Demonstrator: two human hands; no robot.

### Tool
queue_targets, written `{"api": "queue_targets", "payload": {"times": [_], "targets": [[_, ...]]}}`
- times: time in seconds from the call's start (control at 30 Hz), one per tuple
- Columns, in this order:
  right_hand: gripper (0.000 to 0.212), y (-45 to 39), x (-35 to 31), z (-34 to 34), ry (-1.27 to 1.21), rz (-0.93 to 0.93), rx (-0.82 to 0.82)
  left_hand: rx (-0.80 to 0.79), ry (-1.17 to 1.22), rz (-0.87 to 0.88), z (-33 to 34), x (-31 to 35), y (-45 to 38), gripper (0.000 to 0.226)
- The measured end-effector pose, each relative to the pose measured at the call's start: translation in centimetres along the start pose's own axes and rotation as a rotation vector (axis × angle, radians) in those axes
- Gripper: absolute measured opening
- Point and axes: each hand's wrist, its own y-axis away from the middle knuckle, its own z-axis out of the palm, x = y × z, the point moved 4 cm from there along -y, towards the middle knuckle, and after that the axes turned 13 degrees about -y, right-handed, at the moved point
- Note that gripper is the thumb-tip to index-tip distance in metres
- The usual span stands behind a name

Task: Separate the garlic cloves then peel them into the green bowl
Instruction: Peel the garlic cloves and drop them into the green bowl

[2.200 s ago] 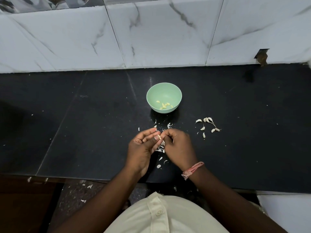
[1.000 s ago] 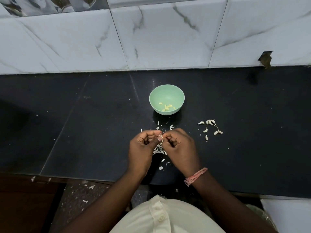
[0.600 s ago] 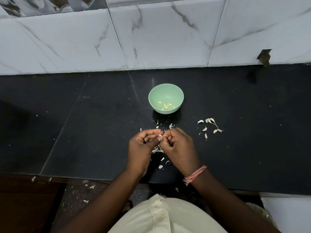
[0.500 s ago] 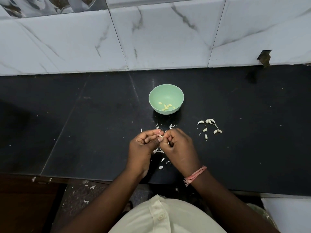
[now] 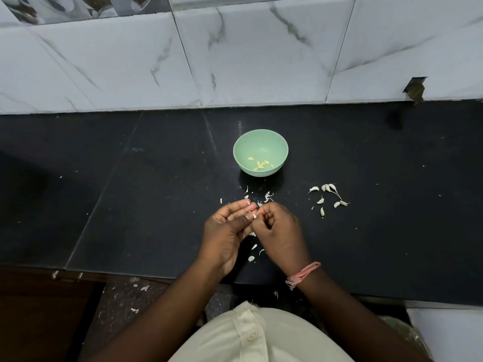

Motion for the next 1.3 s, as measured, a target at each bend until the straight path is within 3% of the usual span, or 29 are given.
{"api": "queue_targets", "payload": {"times": [0.13, 0.37, 0.53, 0.63, 0.73, 0.87, 1.1, 1.3], "targets": [[0.006, -0.1, 0.8, 0.3, -0.201, 0.206, 0.008, -0.011, -0.01, 0.022, -0.1, -0.1, -0.1, 0.026], [0.009, -0.4, 0.7, -0.2, -0.389, 0.33, 0.105, -0.018, 0.039, 0.038, -0.3, -0.1, -0.5, 0.028], [0.029, -0.6, 0.8, -0.8, -0.295, 0.275, 0.075, -0.011, 0.076, 0.045, -0.3, 0.0, -0.7, 0.027], [0.021, -0.7, 0.6, -1.0, -0.156, 0.223, 0.104, 0.001, 0.073, 0.045, -0.3, 0.0, -0.7, 0.024], [0.041, -0.9, 0.6, -1.2, -0.021, 0.143, 0.123, 0.006, 0.073, 0.048, -0.4, 0.1, -0.9, 0.021], [0.009, -1.0, 1.3, -0.5, -0.02, 0.085, 0.037, 0.029, 0.095, 0.036, -0.6, -0.1, -1.0, 0.019], [0.053, -0.8, 0.6, 0.1, 0.024, 0.003, -0.105, 0.042, 0.096, 0.052, -0.7, -0.4, -1.1, 0.025], [0.02, -0.9, 0.1, -0.9, 0.023, -0.071, 0.008, 0.023, 0.045, 0.059, -0.6, -0.5, -1.0, 0.028]]}}
